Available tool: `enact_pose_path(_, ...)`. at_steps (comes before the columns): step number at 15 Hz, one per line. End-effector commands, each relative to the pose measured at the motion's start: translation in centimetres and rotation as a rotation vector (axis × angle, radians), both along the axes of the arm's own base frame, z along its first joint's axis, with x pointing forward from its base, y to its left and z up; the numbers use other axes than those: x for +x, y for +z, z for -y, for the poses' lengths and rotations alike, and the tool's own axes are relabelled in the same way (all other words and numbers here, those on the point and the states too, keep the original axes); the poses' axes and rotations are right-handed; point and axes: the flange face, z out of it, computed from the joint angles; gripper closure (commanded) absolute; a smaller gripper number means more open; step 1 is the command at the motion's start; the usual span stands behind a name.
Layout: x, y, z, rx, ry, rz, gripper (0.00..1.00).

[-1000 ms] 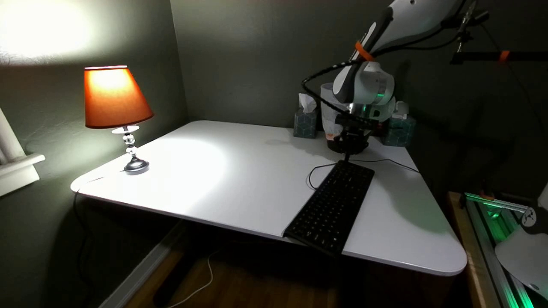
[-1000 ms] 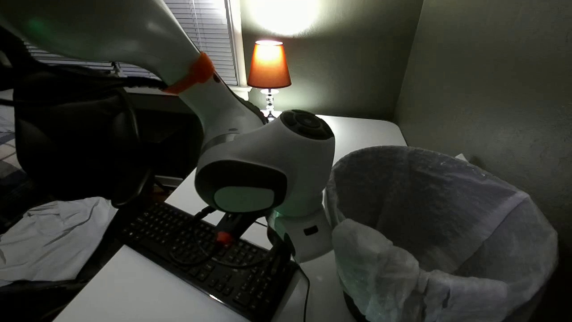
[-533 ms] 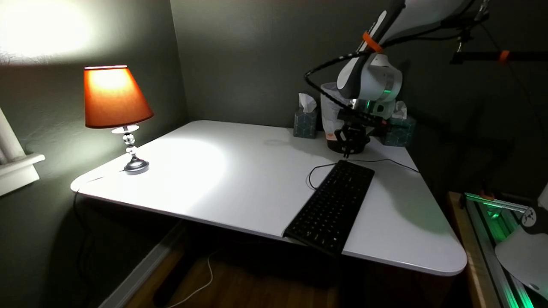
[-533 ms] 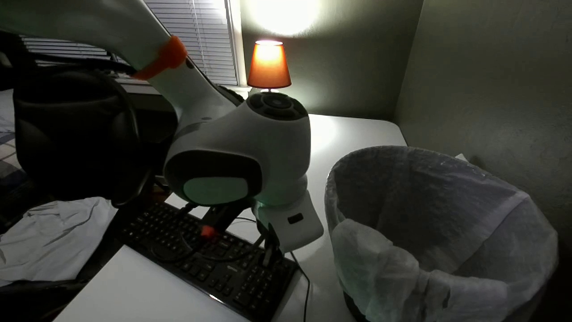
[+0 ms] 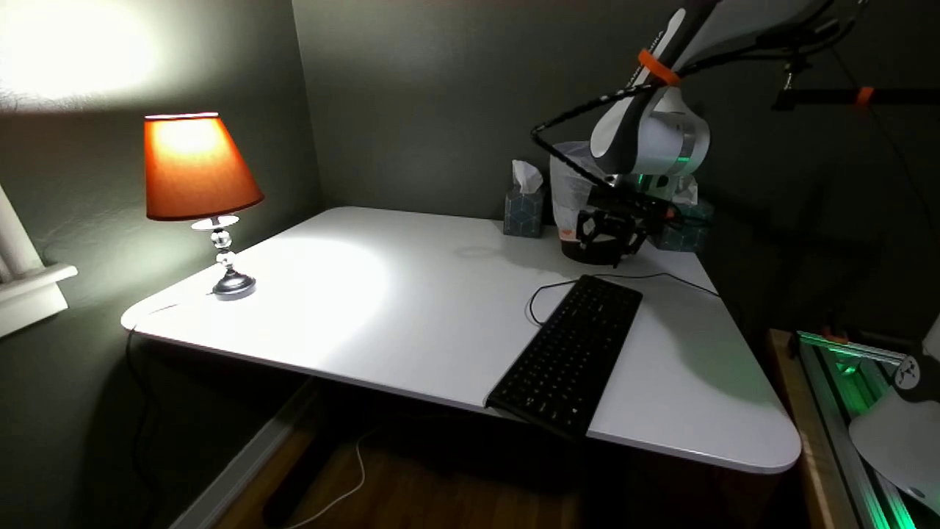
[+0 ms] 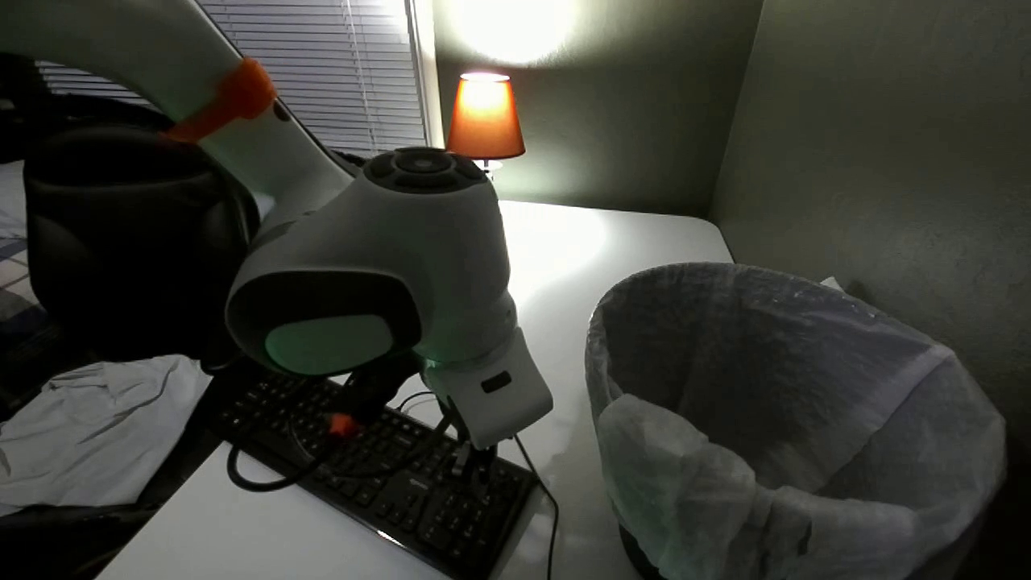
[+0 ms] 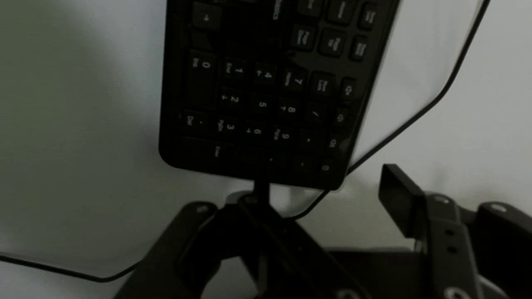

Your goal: Press a key on the keyboard.

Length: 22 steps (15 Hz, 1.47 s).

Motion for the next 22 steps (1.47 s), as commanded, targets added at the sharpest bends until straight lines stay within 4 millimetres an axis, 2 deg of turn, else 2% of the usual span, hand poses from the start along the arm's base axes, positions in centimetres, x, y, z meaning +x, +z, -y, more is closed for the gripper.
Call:
enact_pose_path(1, -1.5, 0.4, -1.0, -0.066, -0.001, -0.003, 0.02)
enact_pose_path(10, -2.5, 0.6, -0.3, -0.158, -0.026, -0.031, 0.0)
enact_pose_path(16, -2.7, 1.3, -0.5, -0.166, -0.019, -0.029, 0.0)
enact_pose_path(17, -2.0, 0.9, 0.2, -0.165, -0.014, -0.039, 0.0)
enact_pose_path(22, -2.1, 1.1, 0.0, -0.166, -0.012, -0.036, 0.0)
